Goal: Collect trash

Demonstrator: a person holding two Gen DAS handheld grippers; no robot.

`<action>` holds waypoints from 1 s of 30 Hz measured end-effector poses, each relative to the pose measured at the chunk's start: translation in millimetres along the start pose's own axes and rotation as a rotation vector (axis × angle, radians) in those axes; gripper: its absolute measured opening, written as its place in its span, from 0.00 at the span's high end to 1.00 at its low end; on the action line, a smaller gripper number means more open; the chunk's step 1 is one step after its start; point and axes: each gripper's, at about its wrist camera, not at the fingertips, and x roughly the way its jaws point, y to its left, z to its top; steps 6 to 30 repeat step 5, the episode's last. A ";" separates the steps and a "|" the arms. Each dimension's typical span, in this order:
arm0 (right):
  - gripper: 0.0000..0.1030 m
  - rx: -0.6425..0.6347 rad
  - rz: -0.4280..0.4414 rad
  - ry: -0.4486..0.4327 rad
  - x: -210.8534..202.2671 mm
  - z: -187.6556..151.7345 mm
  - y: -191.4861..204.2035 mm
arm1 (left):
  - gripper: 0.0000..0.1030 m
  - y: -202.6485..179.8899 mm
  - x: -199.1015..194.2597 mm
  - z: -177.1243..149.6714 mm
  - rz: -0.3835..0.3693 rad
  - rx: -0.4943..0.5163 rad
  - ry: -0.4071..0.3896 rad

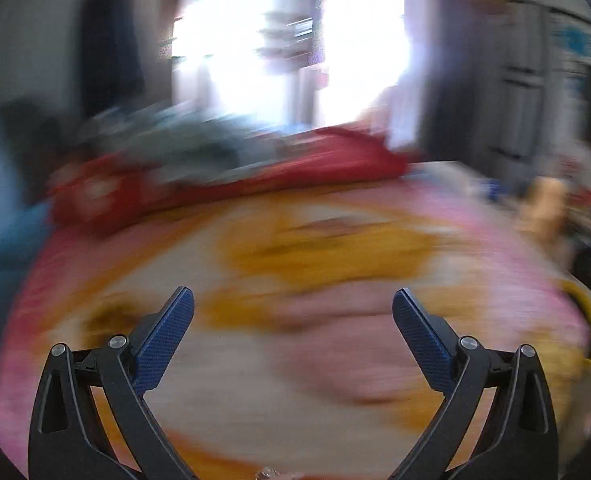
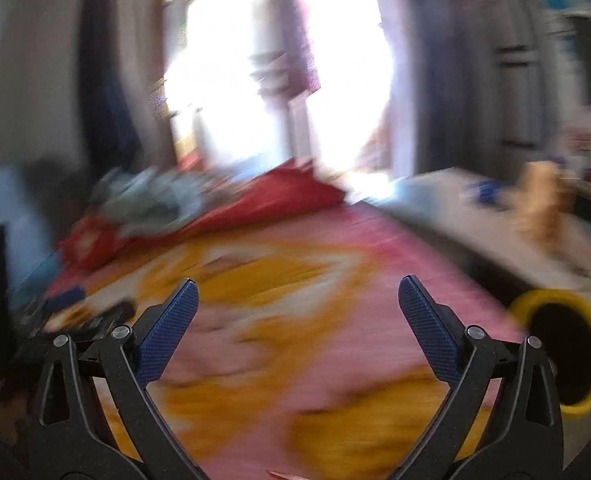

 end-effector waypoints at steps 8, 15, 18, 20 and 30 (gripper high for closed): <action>0.11 -0.195 0.190 0.338 114.9 -17.2 142.2 | 0.06 121.7 46.0 -3.0 0.316 -0.168 0.140; 0.11 -0.195 0.190 0.338 114.9 -17.2 142.2 | 0.06 121.7 46.0 -3.0 0.316 -0.168 0.140; 0.11 -0.195 0.190 0.338 114.9 -17.2 142.2 | 0.06 121.7 46.0 -3.0 0.316 -0.168 0.140; 0.11 -0.195 0.190 0.338 114.9 -17.2 142.2 | 0.06 121.7 46.0 -3.0 0.316 -0.168 0.140; 0.11 -0.195 0.190 0.338 114.9 -17.2 142.2 | 0.06 121.7 46.0 -3.0 0.316 -0.168 0.140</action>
